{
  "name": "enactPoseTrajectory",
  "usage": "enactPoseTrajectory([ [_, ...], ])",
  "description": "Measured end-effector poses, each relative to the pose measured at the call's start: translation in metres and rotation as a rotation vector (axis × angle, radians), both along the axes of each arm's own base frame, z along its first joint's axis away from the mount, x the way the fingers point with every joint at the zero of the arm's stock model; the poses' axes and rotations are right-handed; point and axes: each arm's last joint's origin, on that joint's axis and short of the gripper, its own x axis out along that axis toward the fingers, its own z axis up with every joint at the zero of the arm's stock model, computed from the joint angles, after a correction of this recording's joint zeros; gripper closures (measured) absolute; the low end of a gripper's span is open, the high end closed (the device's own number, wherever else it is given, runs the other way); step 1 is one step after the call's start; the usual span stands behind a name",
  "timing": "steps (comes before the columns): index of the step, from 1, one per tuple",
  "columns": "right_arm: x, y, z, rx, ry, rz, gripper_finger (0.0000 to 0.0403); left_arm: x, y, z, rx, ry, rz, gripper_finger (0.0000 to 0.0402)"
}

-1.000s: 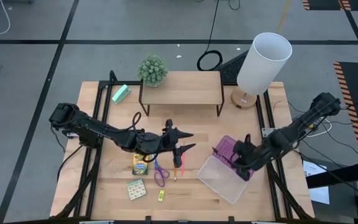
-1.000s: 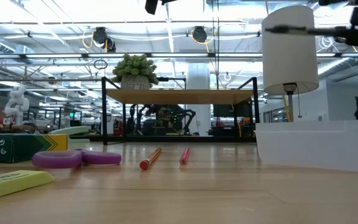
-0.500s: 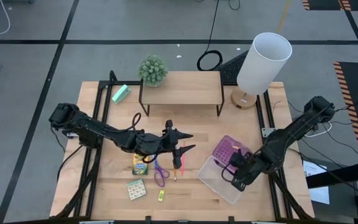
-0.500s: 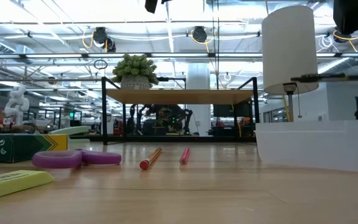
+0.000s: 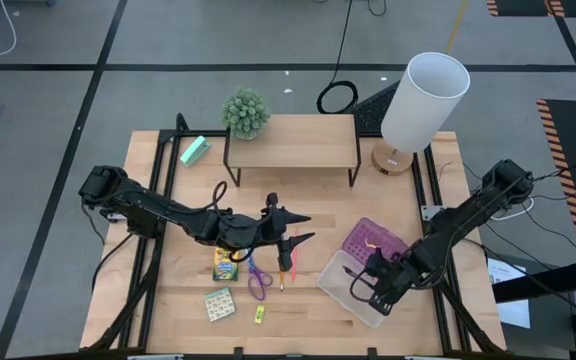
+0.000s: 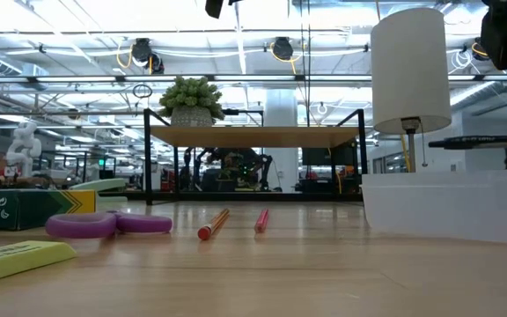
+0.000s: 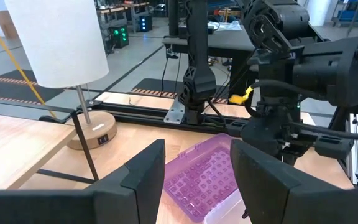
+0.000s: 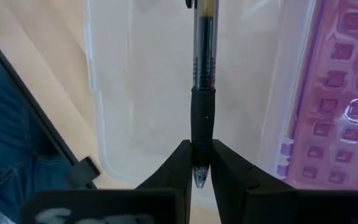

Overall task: Pack school essentials
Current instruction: Put the black pen into the purple supply box

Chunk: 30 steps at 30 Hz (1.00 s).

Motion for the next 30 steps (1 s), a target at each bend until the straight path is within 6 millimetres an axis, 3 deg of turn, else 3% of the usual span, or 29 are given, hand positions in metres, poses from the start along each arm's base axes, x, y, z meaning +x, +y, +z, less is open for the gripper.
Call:
enactPoseTrajectory([
  [6, 0.0, -0.001, 0.0, -0.007, 0.006, -0.006, 0.0369, 0.0, 0.0, 0.0, -0.001, 0.0, 0.0, 0.0215],
  [23, -0.011, -0.013, -0.033, -0.011, 0.037, -0.06, 0.0368, 0.0, 0.0, 0.0, -0.002, 0.0, 0.0, 0.0215],
  [30, -0.011, -0.012, -0.034, 0.002, 0.022, -0.06, 0.0368, 0.0, 0.0, 0.0, -0.003, 0.0, 0.0, 0.0215],
])
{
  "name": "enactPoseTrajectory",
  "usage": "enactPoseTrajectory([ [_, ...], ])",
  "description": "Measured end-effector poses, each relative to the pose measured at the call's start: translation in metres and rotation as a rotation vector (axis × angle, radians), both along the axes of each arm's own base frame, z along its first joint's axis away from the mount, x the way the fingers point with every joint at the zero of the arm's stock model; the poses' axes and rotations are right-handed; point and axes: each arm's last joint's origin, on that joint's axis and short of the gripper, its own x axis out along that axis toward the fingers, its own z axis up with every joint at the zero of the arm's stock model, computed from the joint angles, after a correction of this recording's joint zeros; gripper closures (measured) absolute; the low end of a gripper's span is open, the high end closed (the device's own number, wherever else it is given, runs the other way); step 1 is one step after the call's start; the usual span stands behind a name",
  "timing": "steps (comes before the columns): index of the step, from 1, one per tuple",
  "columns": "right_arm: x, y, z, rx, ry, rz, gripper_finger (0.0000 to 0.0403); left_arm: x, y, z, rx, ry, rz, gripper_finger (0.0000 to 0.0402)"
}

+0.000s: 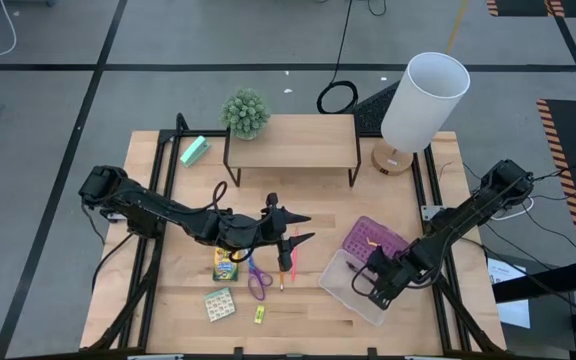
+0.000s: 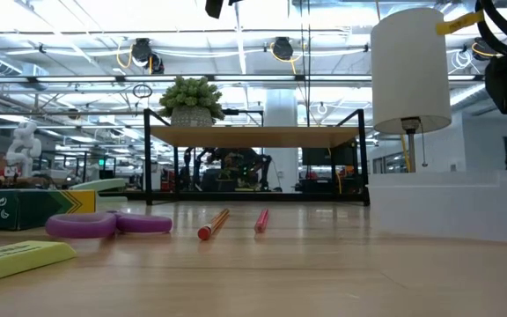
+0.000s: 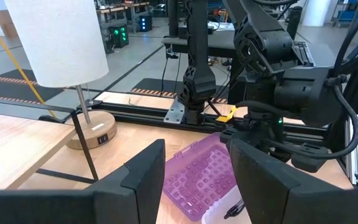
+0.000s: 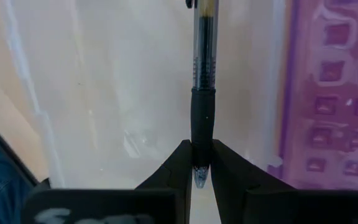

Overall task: Pack school essentials
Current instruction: Put the black pen into the purple supply box, then put the orange pencil into the purple supply box

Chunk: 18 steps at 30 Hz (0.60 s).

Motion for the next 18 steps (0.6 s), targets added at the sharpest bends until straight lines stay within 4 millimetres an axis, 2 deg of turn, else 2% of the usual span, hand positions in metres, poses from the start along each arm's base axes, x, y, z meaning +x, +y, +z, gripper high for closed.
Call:
enactPoseTrajectory([
  [11, 0.0006, 0.0004, 0.0003, 0.004, -0.007, -0.001, 0.0305, 0.0, 0.0, 0.0, 0.0, 0.0, 0.0, 0.0215],
  [18, -0.0012, -0.0011, 0.0087, 0.026, -0.043, 0.011, 0.0292, -0.0007, -0.0002, -0.0045, -0.024, 0.041, -0.008, 0.0215],
])
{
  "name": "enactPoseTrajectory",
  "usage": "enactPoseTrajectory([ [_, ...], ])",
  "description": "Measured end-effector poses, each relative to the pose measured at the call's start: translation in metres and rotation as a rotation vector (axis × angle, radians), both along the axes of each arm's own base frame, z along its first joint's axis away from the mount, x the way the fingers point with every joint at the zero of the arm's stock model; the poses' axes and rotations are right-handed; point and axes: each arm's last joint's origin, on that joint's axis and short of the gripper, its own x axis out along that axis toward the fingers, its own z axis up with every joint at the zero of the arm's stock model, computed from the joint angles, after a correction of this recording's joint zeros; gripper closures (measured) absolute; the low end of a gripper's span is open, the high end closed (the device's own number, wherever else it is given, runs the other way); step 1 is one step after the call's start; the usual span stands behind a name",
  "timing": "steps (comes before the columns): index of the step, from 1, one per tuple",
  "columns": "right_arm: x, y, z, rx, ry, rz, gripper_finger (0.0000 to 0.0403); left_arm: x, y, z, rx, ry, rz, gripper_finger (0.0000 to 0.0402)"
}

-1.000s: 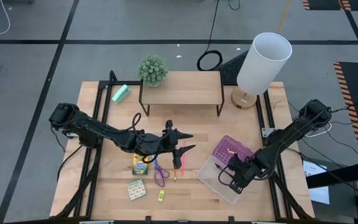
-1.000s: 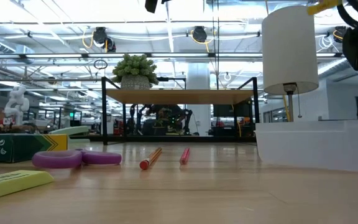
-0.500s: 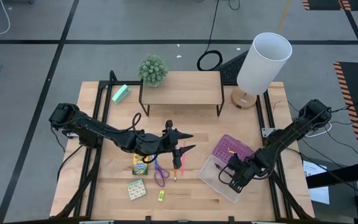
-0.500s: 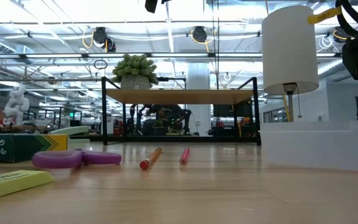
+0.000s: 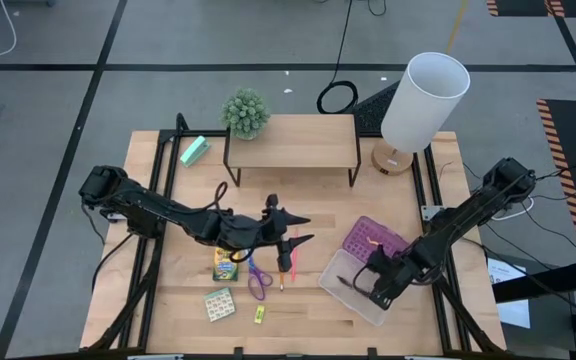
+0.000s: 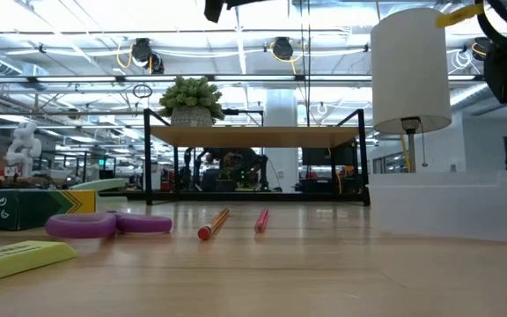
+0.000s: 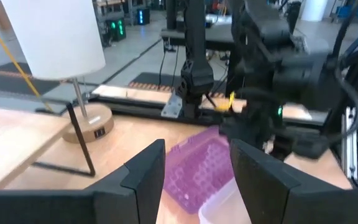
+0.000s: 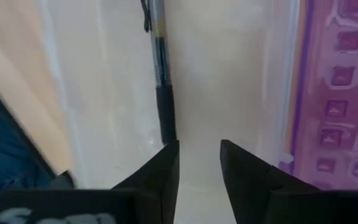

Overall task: Pack school essentials
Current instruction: Put the orange pencil into the purple supply box

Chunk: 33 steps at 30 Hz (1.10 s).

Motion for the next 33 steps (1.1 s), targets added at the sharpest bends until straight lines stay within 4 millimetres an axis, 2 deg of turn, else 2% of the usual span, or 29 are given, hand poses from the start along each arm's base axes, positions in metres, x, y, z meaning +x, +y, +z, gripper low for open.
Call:
enactPoseTrajectory([
  [10, -0.007, -0.009, 0.03, 0.013, -0.19, 0.091, 0.0291, -0.005, 0.001, -0.016, -0.104, 0.144, 0.042, 0.0215],
  [17, -0.012, -0.02, 0.05, -0.174, -0.434, 0.219, 0.0291, -0.015, -0.008, -0.03, -0.202, 0.265, 0.089, 0.0215],
  [20, -0.013, -0.025, 0.057, -0.315, -0.532, 0.269, 0.0291, -0.019, -0.019, -0.037, -0.22, 0.282, 0.136, 0.0215],
  [25, -0.013, -0.031, 0.063, -0.542, -0.634, 0.353, 0.0291, -0.026, -0.048, -0.057, -0.19, 0.32, 0.167, 0.0215],
  [29, -0.012, -0.034, 0.065, -0.697, -0.662, 0.403, 0.0291, -0.028, -0.064, -0.07, -0.23, 0.321, 0.204, 0.0215],
  [33, -0.012, -0.035, 0.066, -0.777, -0.668, 0.451, 0.0291, -0.022, -0.08, -0.078, -0.241, 0.372, 0.216, 0.0215],
])
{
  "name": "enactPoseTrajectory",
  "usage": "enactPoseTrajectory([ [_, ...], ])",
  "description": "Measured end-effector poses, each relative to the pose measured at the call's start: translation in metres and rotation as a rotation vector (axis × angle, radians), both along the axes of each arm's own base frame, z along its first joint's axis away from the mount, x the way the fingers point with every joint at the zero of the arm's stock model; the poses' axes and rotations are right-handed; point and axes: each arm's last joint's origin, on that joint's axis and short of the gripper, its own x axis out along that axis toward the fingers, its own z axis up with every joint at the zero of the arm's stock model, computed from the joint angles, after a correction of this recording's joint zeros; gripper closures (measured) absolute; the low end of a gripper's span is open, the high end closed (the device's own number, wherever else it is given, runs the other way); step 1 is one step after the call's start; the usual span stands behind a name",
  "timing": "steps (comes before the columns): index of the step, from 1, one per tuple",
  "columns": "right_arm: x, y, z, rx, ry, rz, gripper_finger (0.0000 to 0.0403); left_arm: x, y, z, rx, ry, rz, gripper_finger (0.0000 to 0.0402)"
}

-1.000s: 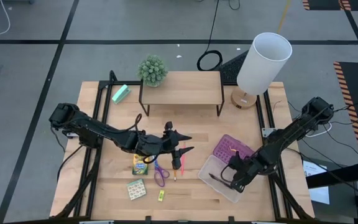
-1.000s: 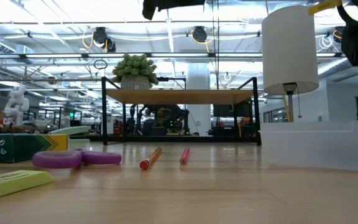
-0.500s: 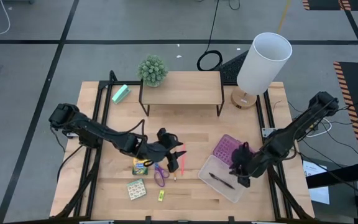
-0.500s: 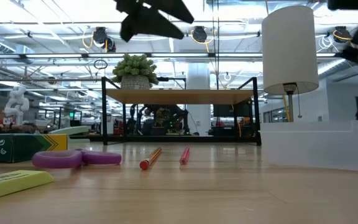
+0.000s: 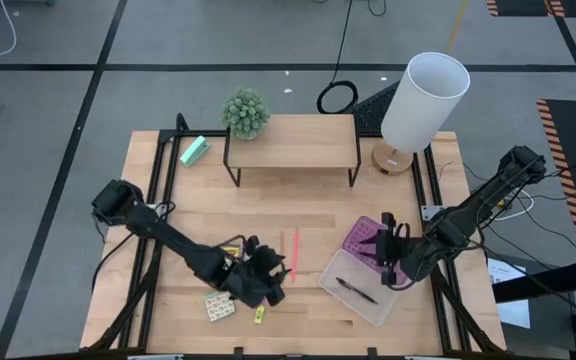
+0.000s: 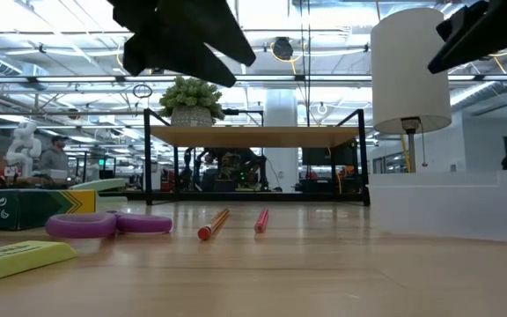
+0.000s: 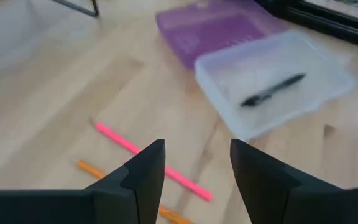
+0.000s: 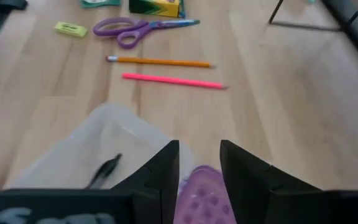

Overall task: Pack school essentials
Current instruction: Put the orange pencil into the purple supply box

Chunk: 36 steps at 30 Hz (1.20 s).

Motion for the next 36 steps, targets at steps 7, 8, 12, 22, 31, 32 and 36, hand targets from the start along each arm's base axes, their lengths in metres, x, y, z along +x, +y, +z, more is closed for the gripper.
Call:
enactPoseTrajectory([
  [7, 0.002, 0.002, 0.0, -0.029, -0.037, 0.037, 0.0291, 0.026, -0.017, -0.004, 0.034, 0.156, 0.064, 0.0216],
  [8, 0.003, 0.002, -0.002, -0.031, -0.045, 0.044, 0.0291, 0.03, -0.018, -0.004, 0.032, 0.173, 0.085, 0.0216],
  [12, 0.005, 0.004, -0.012, -0.013, -0.12, 0.074, 0.0291, 0.041, -0.023, -0.017, 0.052, 0.246, 0.135, 0.0216],
  [22, 0.006, 0.004, -0.03, -0.033, -0.262, 0.144, 0.0291, 0.043, -0.028, -0.047, 0.042, 0.287, 0.266, 0.0216],
  [31, 0.008, -0.001, -0.032, -0.046, -0.255, 0.125, 0.0291, 0.045, -0.011, -0.051, -0.143, 0.316, 0.454, 0.0216],
  [32, 0.008, -0.001, -0.032, -0.046, -0.255, 0.124, 0.0291, 0.047, -0.01, -0.051, -0.169, 0.315, 0.453, 0.0216],
  [36, 0.008, -0.001, -0.032, -0.045, -0.255, 0.121, 0.0291, 0.051, -0.008, -0.057, -0.209, 0.323, 0.472, 0.0216],
])
